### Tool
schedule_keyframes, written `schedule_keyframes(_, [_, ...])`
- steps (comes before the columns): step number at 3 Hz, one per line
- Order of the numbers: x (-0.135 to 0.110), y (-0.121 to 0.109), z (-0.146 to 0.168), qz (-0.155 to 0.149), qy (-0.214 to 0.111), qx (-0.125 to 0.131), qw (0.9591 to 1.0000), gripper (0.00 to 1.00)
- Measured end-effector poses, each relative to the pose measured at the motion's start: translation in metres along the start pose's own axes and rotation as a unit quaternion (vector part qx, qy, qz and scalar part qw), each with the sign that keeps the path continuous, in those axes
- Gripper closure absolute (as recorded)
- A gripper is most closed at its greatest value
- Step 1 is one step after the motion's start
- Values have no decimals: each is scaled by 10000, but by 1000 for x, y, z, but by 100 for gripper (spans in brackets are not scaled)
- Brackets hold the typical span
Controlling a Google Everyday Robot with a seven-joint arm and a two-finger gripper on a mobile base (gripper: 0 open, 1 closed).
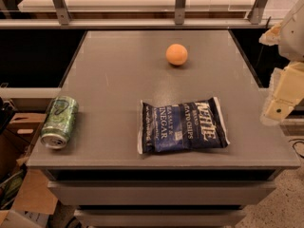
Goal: Move orange near green can
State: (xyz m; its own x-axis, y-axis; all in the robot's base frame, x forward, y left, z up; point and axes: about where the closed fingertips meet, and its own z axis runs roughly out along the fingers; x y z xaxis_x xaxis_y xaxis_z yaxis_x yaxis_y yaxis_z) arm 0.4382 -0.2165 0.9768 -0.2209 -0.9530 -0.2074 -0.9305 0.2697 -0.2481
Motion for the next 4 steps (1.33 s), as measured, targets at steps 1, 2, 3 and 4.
schedule_keyframes(1, [0,0,0,-3,-4,10,10000,0])
schedule_keyframes(2, [-25,-21,2,-645,-28,106,9979,0])
schedule_keyframes(3, [-76,-57,11,-1685,-20,284,9853,0])
schedule_keyframes(4, [-76,-57,11,-1675,-22,290,9855,0])
